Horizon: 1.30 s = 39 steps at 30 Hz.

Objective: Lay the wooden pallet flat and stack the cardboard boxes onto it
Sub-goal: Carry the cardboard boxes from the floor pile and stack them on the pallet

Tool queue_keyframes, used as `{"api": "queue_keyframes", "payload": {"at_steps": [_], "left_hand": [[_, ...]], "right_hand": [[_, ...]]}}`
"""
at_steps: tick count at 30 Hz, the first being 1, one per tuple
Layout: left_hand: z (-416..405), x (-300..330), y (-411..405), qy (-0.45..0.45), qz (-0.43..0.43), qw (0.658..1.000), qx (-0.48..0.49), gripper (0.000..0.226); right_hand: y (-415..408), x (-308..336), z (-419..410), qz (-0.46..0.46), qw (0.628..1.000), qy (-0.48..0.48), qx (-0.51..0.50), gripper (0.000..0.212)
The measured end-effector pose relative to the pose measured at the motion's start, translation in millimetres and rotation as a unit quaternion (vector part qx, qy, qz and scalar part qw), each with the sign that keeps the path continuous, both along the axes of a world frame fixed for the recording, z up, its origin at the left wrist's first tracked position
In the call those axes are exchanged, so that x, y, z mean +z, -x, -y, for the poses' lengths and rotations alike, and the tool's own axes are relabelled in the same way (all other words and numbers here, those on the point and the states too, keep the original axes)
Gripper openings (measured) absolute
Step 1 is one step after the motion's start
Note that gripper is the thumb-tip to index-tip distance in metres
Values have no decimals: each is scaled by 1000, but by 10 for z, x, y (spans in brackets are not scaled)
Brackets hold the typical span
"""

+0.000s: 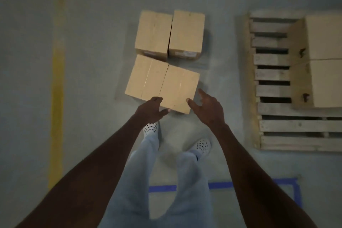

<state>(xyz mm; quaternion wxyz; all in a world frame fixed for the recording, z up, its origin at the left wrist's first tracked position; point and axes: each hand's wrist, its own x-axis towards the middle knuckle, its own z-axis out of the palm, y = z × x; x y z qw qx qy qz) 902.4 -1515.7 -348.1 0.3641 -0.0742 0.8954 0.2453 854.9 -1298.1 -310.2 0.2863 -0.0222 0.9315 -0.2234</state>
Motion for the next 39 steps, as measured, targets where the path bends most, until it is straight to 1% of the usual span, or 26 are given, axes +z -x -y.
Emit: {"api": "queue_keyframes", "payload": {"at_steps": [4,7,10,13,15,17,19,21,23,25,27,28,29,30,32,33,34,36,37,39], "left_hand": [[117,-1110,161,-14,9,1000,15,73],[153,-2005,175,-26,14,1000,7,73],[200,-2812,103,-30,18,999,30,75],[236,-3470,40,-34,42,996,71,76],[229,-3813,26,-30,59,992,111,74],[180,-4060,32,-33,50,987,151,75],[87,-4225,-9,-30,28,988,146,88],[-4,-4357,-65,-31,16,991,133,101],[-91,-4420,-103,-50,11,987,150,108],[-231,-4445,-113,-126,32,983,134,107],[-503,-4403,-118,-222,79,968,89,106],[-666,-4384,-115,-243,84,962,91,106],[-812,-4375,-109,-241,68,961,117,104],[-924,-4363,-88,-217,31,962,162,99],[-965,-4342,-25,-138,-57,954,260,83],[-909,-4332,-3,-99,-86,950,283,78],[-811,-4352,0,-54,-103,954,275,76],[-585,-4405,-28,47,-105,976,186,81],[-481,-4432,-56,75,-90,983,141,85],[-326,-4482,-123,81,-46,992,86,94]], "right_hand": [[130,-1172,143,9,999,3,-33,70],[185,-2119,207,6,999,-15,-30,63],[151,-3032,256,7,999,-28,-24,61],[29,-3819,265,-1,998,-31,-62,67],[-78,-4214,241,-9,995,-36,-96,75],[-139,-4511,203,-23,991,-37,-129,82],[-187,-4708,159,-26,986,-24,-162,85],[-227,-4856,116,-9,982,-6,-189,88],[-256,-4923,58,16,980,6,-200,92],[-268,-4937,-30,46,978,12,-205,93],[-272,-4921,-150,75,974,10,-213,94],[-273,-4918,-217,85,971,10,-221,94],[-272,-4914,-274,93,968,13,-232,94],[-266,-4911,-319,98,966,16,-238,95],[-243,-4905,-366,101,967,19,-235,98],[-226,-4901,-363,100,968,27,-227,99],[-208,-4892,-340,98,971,40,-215,102],[-185,-4872,-251,93,978,64,-174,111],[-183,-4865,-198,88,983,65,-146,117],[-195,-4878,-115,83,991,38,-99,129]]}}
